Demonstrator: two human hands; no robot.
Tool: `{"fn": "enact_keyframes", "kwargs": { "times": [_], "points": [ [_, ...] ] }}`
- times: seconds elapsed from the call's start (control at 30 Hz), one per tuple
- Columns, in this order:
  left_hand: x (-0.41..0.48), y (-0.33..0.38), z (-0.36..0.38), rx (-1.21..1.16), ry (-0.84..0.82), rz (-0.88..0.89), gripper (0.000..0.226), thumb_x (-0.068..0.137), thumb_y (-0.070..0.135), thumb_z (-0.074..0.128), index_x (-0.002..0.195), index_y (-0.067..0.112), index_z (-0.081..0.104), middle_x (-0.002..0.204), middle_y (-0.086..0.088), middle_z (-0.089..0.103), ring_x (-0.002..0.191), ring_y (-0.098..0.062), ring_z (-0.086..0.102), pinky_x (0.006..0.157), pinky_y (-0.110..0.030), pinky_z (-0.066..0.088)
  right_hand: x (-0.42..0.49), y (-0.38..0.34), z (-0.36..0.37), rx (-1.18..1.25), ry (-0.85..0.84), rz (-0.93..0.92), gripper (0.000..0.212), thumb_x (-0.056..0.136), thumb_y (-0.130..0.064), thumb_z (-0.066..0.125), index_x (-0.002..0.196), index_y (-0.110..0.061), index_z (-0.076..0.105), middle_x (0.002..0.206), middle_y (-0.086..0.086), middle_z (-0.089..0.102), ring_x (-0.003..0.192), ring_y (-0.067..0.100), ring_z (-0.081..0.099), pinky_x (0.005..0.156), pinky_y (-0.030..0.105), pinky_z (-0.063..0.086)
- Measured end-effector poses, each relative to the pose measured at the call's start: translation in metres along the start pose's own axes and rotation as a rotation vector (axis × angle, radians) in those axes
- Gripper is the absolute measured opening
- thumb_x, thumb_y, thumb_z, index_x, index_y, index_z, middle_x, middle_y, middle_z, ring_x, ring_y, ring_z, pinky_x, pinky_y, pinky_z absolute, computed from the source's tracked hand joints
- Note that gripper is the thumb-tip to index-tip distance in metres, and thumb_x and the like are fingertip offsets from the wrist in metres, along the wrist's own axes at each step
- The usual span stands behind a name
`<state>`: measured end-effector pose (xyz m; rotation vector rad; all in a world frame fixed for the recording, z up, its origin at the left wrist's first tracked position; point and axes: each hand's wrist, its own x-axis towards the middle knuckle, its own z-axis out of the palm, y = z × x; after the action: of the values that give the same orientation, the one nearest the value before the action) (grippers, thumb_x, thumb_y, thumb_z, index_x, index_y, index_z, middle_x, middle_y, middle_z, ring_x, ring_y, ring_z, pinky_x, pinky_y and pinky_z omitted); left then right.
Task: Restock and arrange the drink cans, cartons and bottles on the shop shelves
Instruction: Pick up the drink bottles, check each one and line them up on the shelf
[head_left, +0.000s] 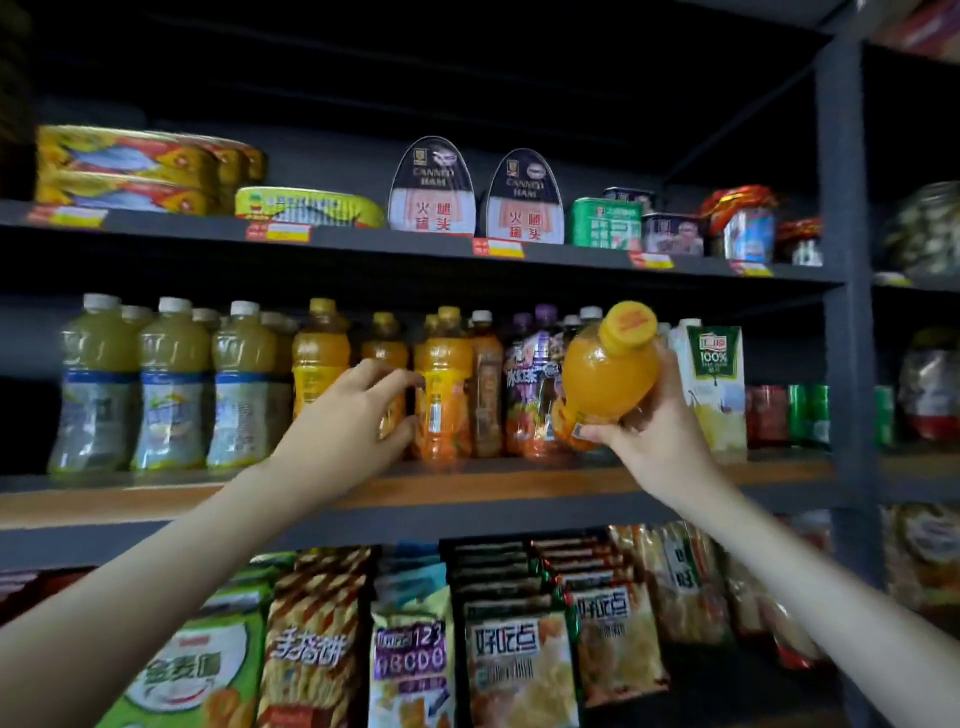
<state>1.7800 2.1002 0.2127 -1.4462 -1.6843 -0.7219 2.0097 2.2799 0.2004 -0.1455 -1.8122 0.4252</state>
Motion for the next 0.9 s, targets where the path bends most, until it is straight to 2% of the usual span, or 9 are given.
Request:
{"fn": "enact_keyframes", "kwargs": {
  "times": [0.07,0.17,0.23,0.33,0.47,0.6,0.67,0.73,0.9],
  "points": [
    [0.010,-0.003,0.011,0.033,-0.035,-0.026,0.048,0.093,0.035,0.058,0.139,0.026,0.047,0.137,-0.002,0.045,0.120,-0.022,0.051,0.089,-0.037,0.053,0.011,0.016,0.003,-0.028,-0.045,0.022,0.099,0.072,-0.008,0.084,0.117,-0.071,0.021,0.126,-0.011,0.047,0.115,0.019,0.054,0.102,0.046,0.045],
    [0.021,-0.006,0.024,0.062,-0.065,-0.049,0.049,0.094,0.039,0.055,0.141,0.029,0.043,0.140,0.000,0.042,0.123,-0.019,0.049,0.091,-0.029,0.049,0.026,0.034,0.011,-0.007,-0.156,0.124,0.087,0.075,-0.011,0.081,0.131,-0.048,0.026,0.127,-0.003,0.051,0.114,0.018,0.056,0.102,0.046,0.046],
    [0.028,-0.009,0.029,0.076,-0.085,-0.048,0.049,0.095,0.040,0.054,0.141,0.029,0.043,0.139,0.001,0.043,0.121,-0.018,0.050,0.090,-0.026,0.048,0.036,0.045,0.017,-0.015,-0.182,0.210,0.087,0.075,-0.017,0.082,0.138,-0.036,0.027,0.127,-0.001,0.055,0.114,0.019,0.057,0.101,0.047,0.046],
    [0.036,-0.017,0.031,0.088,-0.131,-0.050,0.048,0.095,0.041,0.054,0.141,0.030,0.042,0.138,0.003,0.043,0.116,-0.016,0.053,0.088,-0.024,0.048,0.051,0.054,0.026,0.063,-0.179,0.369,0.076,0.075,-0.018,0.082,0.131,-0.033,0.032,0.120,-0.004,0.059,0.112,0.019,0.059,0.099,0.049,0.047],
    [0.040,-0.039,0.029,0.120,-0.170,-0.053,0.049,0.094,0.042,0.054,0.140,0.032,0.041,0.136,0.002,0.044,0.112,-0.017,0.055,0.089,-0.028,0.051,0.062,0.056,0.046,0.185,-0.240,0.514,0.060,0.080,-0.018,0.078,0.119,-0.032,0.034,0.113,-0.007,0.058,0.113,0.022,0.057,0.090,0.042,0.046],
    [0.036,-0.072,0.018,0.293,-0.145,-0.012,0.056,0.090,0.037,0.064,0.141,0.021,0.046,0.137,-0.007,0.045,0.121,-0.027,0.052,0.094,-0.036,0.050,0.064,0.050,0.066,0.097,-0.291,0.502,0.068,0.081,-0.025,0.077,0.120,-0.036,0.023,0.117,-0.005,0.057,0.110,0.020,0.057,0.096,0.047,0.048],
    [0.036,-0.094,0.011,0.428,-0.110,0.078,0.061,0.075,0.027,0.082,0.129,0.013,0.059,0.127,-0.018,0.054,0.112,-0.038,0.058,0.085,-0.046,0.053,0.067,0.046,0.073,0.042,-0.290,0.478,0.071,0.080,-0.027,0.078,0.120,-0.038,0.020,0.117,-0.003,0.059,0.106,0.019,0.060,0.095,0.046,0.050],
    [0.036,-0.116,0.006,0.513,-0.100,0.088,0.068,0.060,0.025,0.091,0.120,0.011,0.064,0.117,-0.023,0.059,0.101,-0.042,0.062,0.075,-0.050,0.055,0.068,0.041,0.081,0.007,-0.289,0.464,0.072,0.080,-0.029,0.078,0.122,-0.037,0.020,0.113,-0.004,0.061,0.102,0.017,0.061,0.092,0.045,0.051],
    [0.032,-0.154,0.003,0.611,-0.134,0.171,0.085,0.051,0.036,0.094,0.126,0.016,0.060,0.126,-0.025,0.054,0.100,-0.041,0.062,0.073,-0.048,0.057,0.071,0.021,0.097,-0.122,-0.383,0.473,0.087,0.086,-0.032,0.071,0.142,-0.027,0.005,0.114,-0.005,0.056,0.094,0.011,0.056,0.079,0.027,0.047]
  ]
}}
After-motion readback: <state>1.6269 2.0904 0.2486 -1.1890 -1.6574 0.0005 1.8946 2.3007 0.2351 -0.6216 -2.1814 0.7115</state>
